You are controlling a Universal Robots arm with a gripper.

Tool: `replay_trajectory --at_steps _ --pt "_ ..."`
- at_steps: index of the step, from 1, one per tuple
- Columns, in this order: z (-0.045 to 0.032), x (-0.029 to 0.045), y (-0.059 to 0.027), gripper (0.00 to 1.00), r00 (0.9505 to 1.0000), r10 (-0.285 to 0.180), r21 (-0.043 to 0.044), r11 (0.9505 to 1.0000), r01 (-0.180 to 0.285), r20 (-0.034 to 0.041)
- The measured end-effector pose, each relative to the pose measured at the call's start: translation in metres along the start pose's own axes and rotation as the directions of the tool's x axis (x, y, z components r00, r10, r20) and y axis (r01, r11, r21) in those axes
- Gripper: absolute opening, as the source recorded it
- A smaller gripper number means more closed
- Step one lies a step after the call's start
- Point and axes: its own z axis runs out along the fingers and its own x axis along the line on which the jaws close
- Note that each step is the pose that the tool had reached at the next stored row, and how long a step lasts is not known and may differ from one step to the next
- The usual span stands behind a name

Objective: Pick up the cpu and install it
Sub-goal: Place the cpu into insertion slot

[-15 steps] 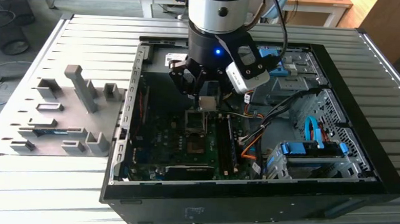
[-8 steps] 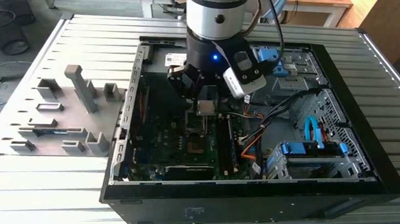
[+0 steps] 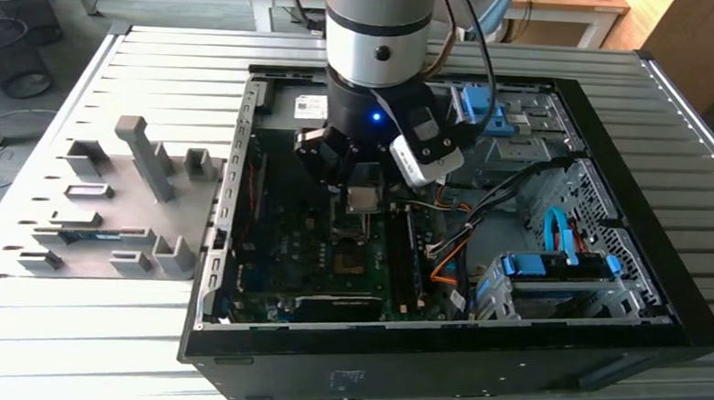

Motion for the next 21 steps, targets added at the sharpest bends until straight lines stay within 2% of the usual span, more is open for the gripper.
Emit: replay_trajectory --at_steps 5,11,15,21 --pt "0.009 0.002 -0.0029 0.47 1.0 0.0 0.0001 1.0 0.0 0.0" --pt "0.0201 0.0028 -0.0116 0.47 1.0 0.0 -0.0001 1.0 0.0 0.0001" --pt "0.0275 0.0037 -0.0119 0.47 1.0 -0.002 -0.0002 1.0 0.002 0.0001" --pt "0.038 0.0166 -0.0114 0.47 1.0 -0.003 -0.0001 1.0 0.003 0.0"
